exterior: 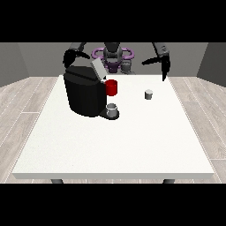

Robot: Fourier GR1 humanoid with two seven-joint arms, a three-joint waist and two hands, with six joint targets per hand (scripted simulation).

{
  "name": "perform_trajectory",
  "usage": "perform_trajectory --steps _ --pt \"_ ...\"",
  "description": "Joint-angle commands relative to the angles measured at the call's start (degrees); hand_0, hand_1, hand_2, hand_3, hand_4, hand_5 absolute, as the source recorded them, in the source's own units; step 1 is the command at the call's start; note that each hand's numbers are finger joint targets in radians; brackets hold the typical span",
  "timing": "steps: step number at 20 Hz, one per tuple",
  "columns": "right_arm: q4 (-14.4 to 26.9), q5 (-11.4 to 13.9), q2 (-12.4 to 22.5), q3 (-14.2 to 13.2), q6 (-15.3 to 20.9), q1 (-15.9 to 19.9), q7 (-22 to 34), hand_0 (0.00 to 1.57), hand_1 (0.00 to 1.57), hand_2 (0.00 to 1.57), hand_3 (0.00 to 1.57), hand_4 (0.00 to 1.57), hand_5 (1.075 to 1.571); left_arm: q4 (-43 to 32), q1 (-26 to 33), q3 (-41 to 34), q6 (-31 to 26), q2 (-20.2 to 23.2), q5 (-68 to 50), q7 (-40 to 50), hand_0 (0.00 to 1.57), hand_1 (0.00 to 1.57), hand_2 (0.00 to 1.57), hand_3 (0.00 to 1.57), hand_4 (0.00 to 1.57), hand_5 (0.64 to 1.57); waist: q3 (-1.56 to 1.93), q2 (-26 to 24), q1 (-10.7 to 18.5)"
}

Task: Insert the coffee pod into the coffee machine and close the lid

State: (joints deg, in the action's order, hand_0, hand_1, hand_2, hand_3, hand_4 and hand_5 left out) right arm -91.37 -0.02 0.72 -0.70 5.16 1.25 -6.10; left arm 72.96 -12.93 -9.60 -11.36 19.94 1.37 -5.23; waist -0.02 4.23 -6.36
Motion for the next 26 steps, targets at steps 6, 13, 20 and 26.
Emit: perform_trajectory --steps 6,13,20,26 --pt "1.1 -1.9 1.0 -1.9 0.0 5.8 0.8 0.0 0.0 0.0 0.0 0.23 1.571 -14.0 -7.4 -1.4 0.3 2.8 4.3 -2.1 0.0 0.0 0.0 0.0 0.0 1.571 0.01 4.7 -0.5" --pt "1.7 -0.7 -0.1 0.2 1.1 5.9 2.2 0.0 0.0 0.0 0.0 0.34 1.571 -22.4 -10.8 0.3 3.0 2.9 9.7 -3.8 0.0 0.0 0.0 0.0 0.0 1.571 0.0 6.0 -1.5" --pt "9.4 -0.5 1.8 -2.5 1.9 6.8 2.6 0.0 0.0 0.0 0.0 0.37 1.571 -23.7 -11.7 4.4 2.6 2.1 14.7 -3.2 0.1 0.1 0.5 0.0 0.0 1.571 0.02 3.3 1.2" --pt "12.9 0.8 0.8 -2.5 4.0 10.9 2.4 0.0 0.0 0.0 0.0 0.42 1.571 -28.6 -15.4 4.9 5.4 1.8 18.3 -4.1 0.76 0.76 0.82 0.51 0.0 1.571 0.02 5.6 1.4"
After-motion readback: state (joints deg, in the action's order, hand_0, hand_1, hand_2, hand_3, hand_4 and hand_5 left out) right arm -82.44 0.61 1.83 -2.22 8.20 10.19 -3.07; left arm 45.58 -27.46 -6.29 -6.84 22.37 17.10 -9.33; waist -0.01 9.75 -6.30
